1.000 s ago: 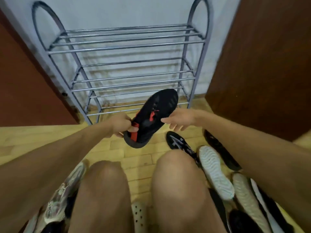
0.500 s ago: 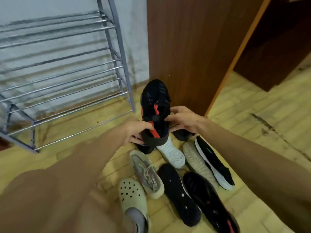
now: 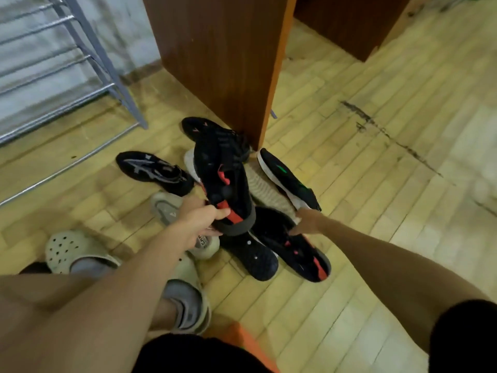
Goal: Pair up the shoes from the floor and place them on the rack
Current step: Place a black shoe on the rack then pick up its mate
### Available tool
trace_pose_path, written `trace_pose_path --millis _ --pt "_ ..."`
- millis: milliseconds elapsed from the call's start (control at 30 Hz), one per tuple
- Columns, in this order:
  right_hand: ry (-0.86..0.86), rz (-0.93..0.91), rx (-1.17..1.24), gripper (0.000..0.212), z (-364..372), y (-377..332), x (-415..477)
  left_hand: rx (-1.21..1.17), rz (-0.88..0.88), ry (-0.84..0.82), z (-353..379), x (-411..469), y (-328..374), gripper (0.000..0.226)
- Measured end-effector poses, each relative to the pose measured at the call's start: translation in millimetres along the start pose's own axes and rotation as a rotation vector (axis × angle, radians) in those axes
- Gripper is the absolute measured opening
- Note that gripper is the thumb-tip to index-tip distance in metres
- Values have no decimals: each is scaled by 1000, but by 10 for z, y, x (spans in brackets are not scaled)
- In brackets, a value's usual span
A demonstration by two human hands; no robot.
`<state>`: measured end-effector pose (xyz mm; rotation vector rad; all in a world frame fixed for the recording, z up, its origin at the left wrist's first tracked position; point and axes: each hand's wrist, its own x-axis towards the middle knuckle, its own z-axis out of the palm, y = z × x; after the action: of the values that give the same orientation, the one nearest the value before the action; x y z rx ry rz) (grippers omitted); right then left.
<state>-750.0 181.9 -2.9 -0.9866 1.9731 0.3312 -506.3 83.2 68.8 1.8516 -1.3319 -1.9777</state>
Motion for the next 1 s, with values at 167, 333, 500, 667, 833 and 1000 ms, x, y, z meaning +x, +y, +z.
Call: trace_pose_path --millis 167,333,500,667,833,1000 --pt "-70 121 -94 65 622 345 -37 144 13 25 -53 6 -121 21" --pt "-27 54 -138 48 399 345 -49 116 -37 109 -103 47 -178 26" --pt "-24 -38 11 47 49 281 32 37 -76 152 -185 147 -200 36" --pt "128 -72 293 42 109 -163 183 -51 -99 225 -284 163 -204 36" --pt "-110 -22 716 61 247 -199 37 -91 -114 260 -350 201 -242 30" --pt "-197 -24 658 94 210 -39 139 -125 -144 266 -309 212 -234 33"
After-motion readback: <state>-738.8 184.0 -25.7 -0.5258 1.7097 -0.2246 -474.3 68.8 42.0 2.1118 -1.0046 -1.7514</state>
